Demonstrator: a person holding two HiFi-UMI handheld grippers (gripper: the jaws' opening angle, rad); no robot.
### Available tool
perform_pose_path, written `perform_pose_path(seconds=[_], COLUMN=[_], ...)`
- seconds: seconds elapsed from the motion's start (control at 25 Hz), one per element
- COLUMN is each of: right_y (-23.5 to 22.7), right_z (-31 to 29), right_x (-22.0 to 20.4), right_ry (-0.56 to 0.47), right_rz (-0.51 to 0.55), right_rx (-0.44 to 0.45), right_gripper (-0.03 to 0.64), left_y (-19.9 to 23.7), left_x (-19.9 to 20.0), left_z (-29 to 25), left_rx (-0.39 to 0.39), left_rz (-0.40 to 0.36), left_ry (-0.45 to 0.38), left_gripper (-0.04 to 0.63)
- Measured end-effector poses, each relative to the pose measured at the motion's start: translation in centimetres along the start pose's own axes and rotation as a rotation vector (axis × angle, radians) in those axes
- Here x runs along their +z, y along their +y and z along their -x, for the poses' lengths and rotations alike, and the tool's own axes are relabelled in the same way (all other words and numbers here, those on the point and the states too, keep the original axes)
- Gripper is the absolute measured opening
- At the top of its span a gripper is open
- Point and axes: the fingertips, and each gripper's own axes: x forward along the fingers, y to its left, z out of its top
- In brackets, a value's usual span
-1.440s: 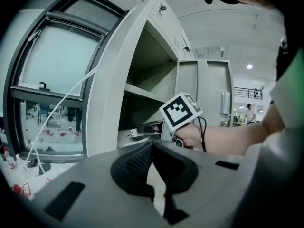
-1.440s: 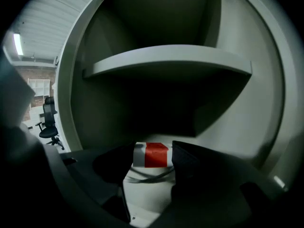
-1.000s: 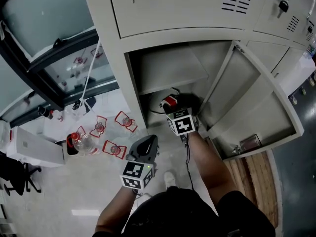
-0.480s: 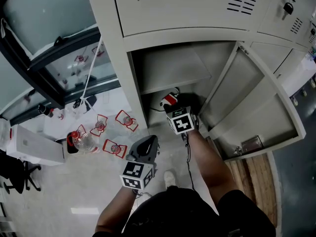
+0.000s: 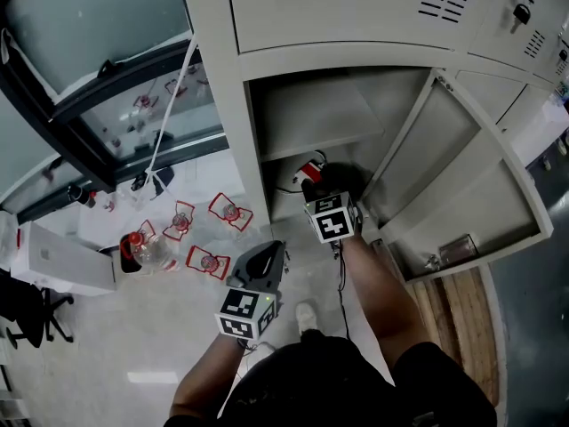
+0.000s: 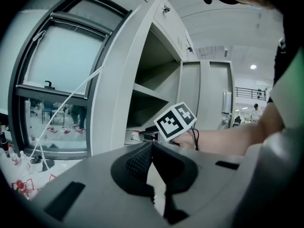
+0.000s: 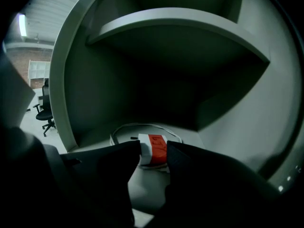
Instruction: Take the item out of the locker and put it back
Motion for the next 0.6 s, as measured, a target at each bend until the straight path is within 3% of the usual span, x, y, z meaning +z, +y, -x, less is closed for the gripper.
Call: perform_pose_path(seconds=[0.16,0.6], right_y=[-0.3,0.3], right_z=[2.0,6.1], right_x=[0.4,0.4], right_ry=[-0.042,-0.094], right_rz=[0.035,-0.086], right_rx=[-0.097,-0.094], right_gripper=[0.003,0.0], left_y=[-0.1,-1.1], left_x=[-0.3,-1.1], left_z=[0.9,3.8], left_rx=[-0.008,-0.039], left_rz=[-0.002,-0.004], left_ry=[0.002,-0.001], left_gripper=[0.005,0.004])
